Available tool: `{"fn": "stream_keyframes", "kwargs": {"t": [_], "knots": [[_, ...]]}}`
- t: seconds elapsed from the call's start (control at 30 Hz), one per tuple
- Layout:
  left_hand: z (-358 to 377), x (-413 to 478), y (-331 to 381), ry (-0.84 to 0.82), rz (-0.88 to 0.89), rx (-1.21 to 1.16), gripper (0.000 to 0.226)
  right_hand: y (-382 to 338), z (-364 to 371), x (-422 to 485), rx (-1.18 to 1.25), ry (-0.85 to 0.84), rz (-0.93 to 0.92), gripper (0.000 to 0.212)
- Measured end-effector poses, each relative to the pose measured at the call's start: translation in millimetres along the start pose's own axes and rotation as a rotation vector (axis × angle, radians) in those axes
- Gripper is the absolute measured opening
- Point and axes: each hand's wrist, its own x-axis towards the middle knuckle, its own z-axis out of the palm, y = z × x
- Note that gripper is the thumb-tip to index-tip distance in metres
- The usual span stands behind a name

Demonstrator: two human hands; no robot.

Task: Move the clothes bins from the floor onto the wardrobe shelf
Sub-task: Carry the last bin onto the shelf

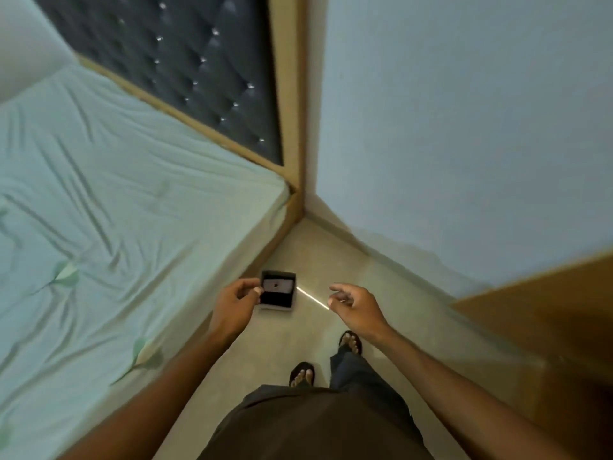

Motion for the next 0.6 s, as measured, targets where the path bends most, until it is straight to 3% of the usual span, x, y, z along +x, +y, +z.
{"fn": "stream_keyframes", "kwargs": {"t": [0.13,0.33,0.47,0.6], "knots": [[-30,32,-23,0.103,-0.118,-0.069,0.018,-39,31,56,-0.096,-0.106,-0.030,0.034],[-36,101,-26,0.100,-0.233,-0.012,0.023,-54,63,154,-0.129,-0.178,0.031,0.030],[-24,170,-52,0.035,-0.264,0.097,0.026,-28,94,226,-0.158,-0.216,0.129,0.026],[-6,239,-107,-0.148,-0.286,0.322,0.027,23,125,283,-0.208,-0.232,0.236,0.028]]}}
